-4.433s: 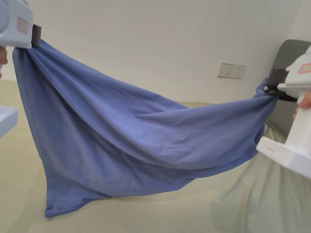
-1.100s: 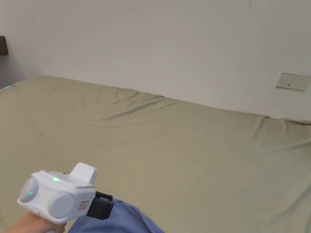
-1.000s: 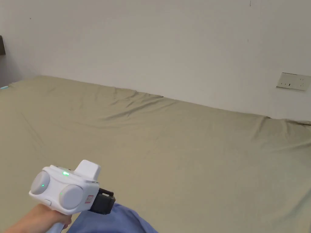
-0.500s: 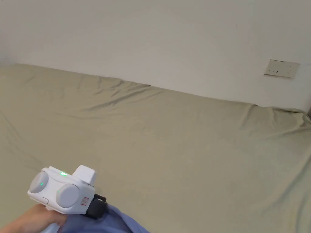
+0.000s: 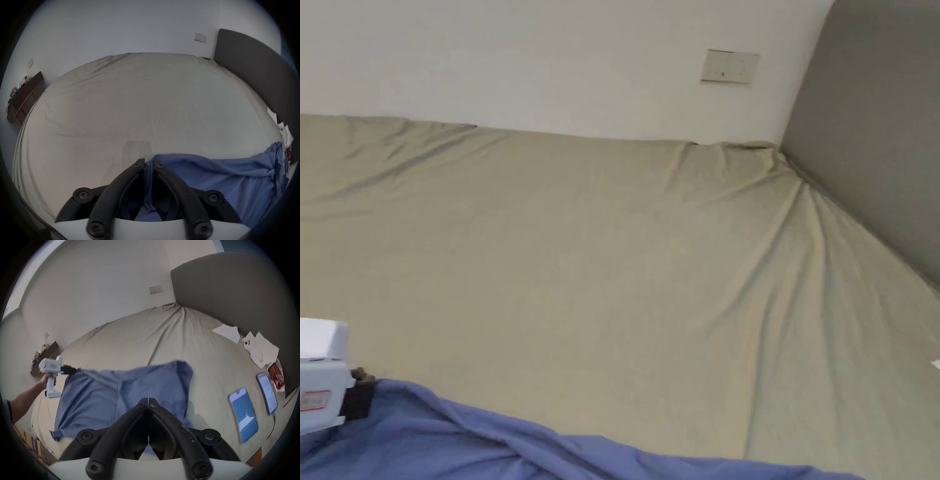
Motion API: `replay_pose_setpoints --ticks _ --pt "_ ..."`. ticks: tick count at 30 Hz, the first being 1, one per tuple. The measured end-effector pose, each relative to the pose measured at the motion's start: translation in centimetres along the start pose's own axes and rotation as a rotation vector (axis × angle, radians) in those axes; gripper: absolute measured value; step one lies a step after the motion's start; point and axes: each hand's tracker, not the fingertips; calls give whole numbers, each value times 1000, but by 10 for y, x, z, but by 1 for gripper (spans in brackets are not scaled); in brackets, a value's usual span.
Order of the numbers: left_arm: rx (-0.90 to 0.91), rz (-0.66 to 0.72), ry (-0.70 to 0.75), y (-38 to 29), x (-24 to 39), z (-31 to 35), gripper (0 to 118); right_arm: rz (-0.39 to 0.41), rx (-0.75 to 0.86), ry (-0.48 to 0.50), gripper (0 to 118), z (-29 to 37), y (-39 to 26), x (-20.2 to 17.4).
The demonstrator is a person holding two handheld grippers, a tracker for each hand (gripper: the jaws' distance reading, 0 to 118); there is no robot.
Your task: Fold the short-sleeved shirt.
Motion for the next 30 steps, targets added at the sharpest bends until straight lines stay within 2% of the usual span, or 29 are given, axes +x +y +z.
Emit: replay_pose_setpoints --ticks 2,4,5,6,8,9,11,12,16,19,22,23,24,26,27,30 --pt "2 6 -1 1 -5 -1 8 -39 -24 -12 2 -28 27 19" --pt "8 4 -3 2 -2 5 8 -134 -72 11 2 -61 47 37" --pt "10 0 -2 2 0 6 8 -169 -98 2 12 -76 55 44" --pt "8 -3 1 3 1 7 8 -204 -125 -12 33 -92 61 50" --pt "5 -18 10 3 5 8 8 -232 -213 -58 97 -126 71 59" --pt "2 -24 12 3 7 8 8 -234 -249 -73 105 -138 75 61" --pt "-1 -26 12 4 7 9 8 -233 -258 -63 87 -155 81 61" --pt "1 -25 13 4 8 10 8 -235 -271 -72 84 -161 83 59" --pt "-2 -25 12 6 7 11 8 -226 -421 -78 84 -182 86 51" --pt "-9 -46 16 5 10 11 8 -170 -483 -91 84 -192 85 41" --pt "-15 -56 17 3 12 11 8 -92 -543 -159 84 -202 82 30" --pt "-17 -55 18 2 12 11 8 -88 -555 -164 83 -205 80 28" --pt "-17 -50 19 2 11 11 8 -82 -554 -166 73 -208 78 27" --pt "-19 -35 15 0 11 11 8 -98 -589 -110 22 -214 73 24" --pt "-19 -31 16 -1 12 13 8 -90 -570 -144 10 -211 73 21" --pt "-12 -18 16 0 10 23 8 -49 -511 -135 8 -195 82 16"
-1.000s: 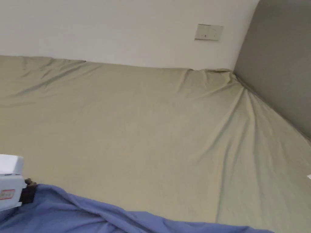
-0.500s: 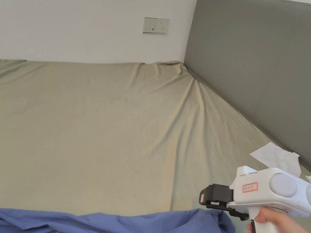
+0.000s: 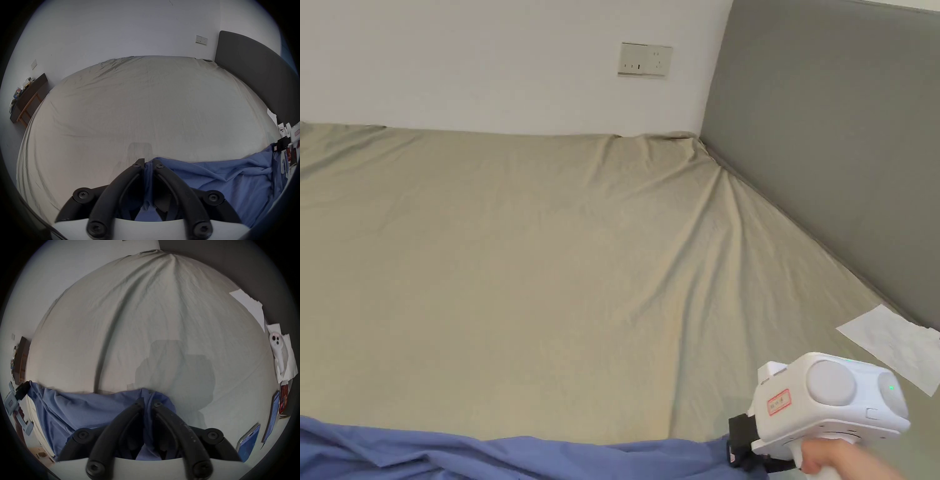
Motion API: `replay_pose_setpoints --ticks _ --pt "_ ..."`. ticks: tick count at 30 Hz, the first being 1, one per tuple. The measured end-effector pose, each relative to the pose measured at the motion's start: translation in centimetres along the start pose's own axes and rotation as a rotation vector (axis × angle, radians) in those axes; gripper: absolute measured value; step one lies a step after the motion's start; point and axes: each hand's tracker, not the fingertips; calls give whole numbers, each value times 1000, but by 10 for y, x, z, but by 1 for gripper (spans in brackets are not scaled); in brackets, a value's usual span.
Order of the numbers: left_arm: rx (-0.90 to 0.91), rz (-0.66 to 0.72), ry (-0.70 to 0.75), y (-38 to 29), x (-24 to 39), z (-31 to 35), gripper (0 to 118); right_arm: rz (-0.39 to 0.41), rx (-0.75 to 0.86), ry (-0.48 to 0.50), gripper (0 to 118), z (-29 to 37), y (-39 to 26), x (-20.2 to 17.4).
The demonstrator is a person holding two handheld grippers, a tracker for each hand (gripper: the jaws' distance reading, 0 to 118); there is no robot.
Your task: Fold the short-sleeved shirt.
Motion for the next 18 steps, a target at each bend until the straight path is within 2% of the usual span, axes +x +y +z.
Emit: replay_pose_setpoints --ticks 7,13,18 --pt "165 79 -41 24 -8 65 7 0 166 145 8 100 0 -7" --pt "373 143 -78 61 -17 151 7 87 339 235 9 196 4 -31" --pt "519 113 -45 104 -27 220 7 151 544 196 9 265 9 -54"
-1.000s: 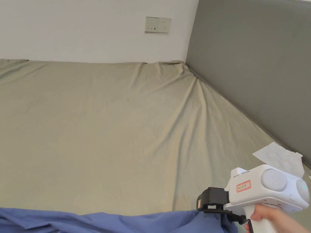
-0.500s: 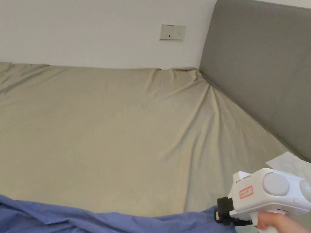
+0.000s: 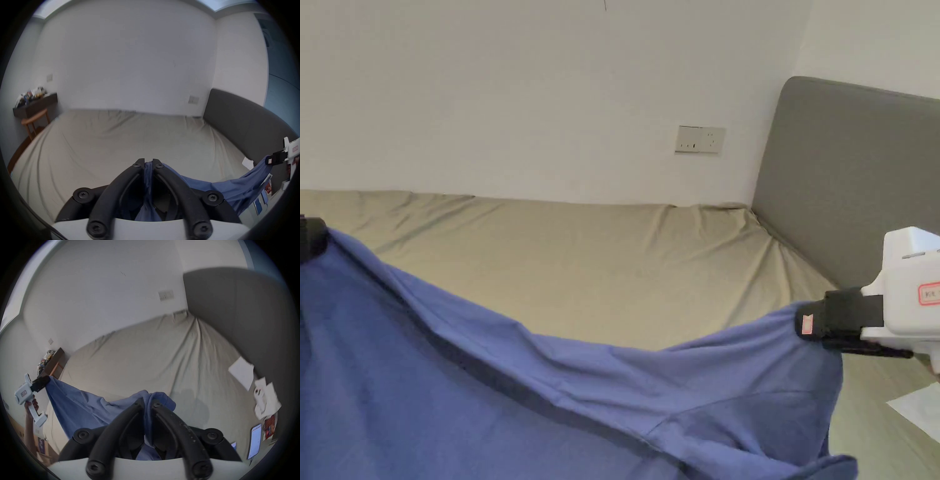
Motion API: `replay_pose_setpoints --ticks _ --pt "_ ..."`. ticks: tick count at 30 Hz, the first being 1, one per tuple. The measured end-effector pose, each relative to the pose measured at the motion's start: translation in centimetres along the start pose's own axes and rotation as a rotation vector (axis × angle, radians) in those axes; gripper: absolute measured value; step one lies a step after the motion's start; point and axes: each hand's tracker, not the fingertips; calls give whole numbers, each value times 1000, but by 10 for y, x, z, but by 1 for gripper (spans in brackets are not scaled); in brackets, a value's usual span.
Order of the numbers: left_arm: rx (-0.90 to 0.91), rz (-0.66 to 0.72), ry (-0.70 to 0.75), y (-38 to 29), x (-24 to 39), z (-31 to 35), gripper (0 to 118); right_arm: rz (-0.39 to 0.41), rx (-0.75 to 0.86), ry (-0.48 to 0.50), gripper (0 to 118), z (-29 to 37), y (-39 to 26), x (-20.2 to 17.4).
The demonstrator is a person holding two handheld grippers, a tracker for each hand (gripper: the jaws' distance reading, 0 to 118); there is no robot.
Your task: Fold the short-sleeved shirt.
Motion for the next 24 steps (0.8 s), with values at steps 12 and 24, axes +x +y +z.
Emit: replay_pose_setpoints --ticks 12,24 --pt "228 -109 166 143 10 58 7 18 245 -75 9 45 124 -42" --pt "254 -99 301 199 7 -1 7 -8 357 -130 9 4 223 -86"
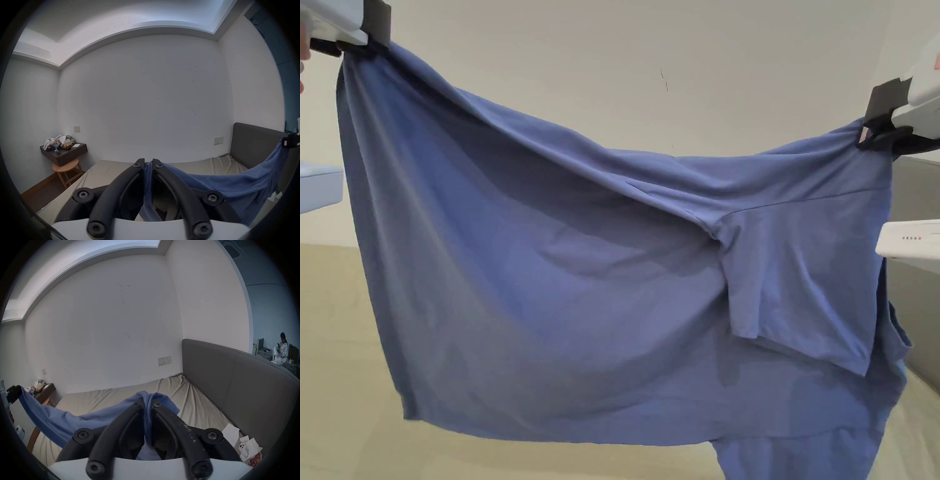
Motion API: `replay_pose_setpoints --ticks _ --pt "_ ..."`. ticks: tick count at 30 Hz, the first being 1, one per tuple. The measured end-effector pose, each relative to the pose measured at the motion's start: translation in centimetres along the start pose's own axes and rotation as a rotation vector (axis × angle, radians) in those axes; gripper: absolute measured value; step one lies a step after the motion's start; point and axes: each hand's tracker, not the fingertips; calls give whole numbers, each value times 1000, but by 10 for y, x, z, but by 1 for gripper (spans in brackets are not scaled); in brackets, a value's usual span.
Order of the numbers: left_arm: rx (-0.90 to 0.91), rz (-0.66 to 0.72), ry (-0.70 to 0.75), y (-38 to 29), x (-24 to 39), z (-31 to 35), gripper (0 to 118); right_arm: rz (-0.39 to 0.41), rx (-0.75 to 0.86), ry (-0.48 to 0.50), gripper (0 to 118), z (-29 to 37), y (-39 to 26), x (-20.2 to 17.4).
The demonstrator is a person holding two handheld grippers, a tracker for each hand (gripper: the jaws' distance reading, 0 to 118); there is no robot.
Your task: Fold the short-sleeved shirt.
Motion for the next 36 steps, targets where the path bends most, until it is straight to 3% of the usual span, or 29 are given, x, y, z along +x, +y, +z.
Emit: replay_pose_setpoints --ticks 8,18,27,31,36 --pt "-16 1 30 -8 33 -72 7 12 -17 -28 9 -84 12 -23" --pt "13 -33 42 -29 50 -111 7 -28 33 -24 9 -125 9 -17" --pt "-162 -7 -18 -124 40 -101 7 -51 -141 -4 9 -118 -80 8" --pt "-259 7 -43 -181 29 -71 7 -24 -214 12 9 -101 -129 20" --pt "-360 -69 -70 -241 15 -23 7 -9 -322 51 9 -71 -191 37"
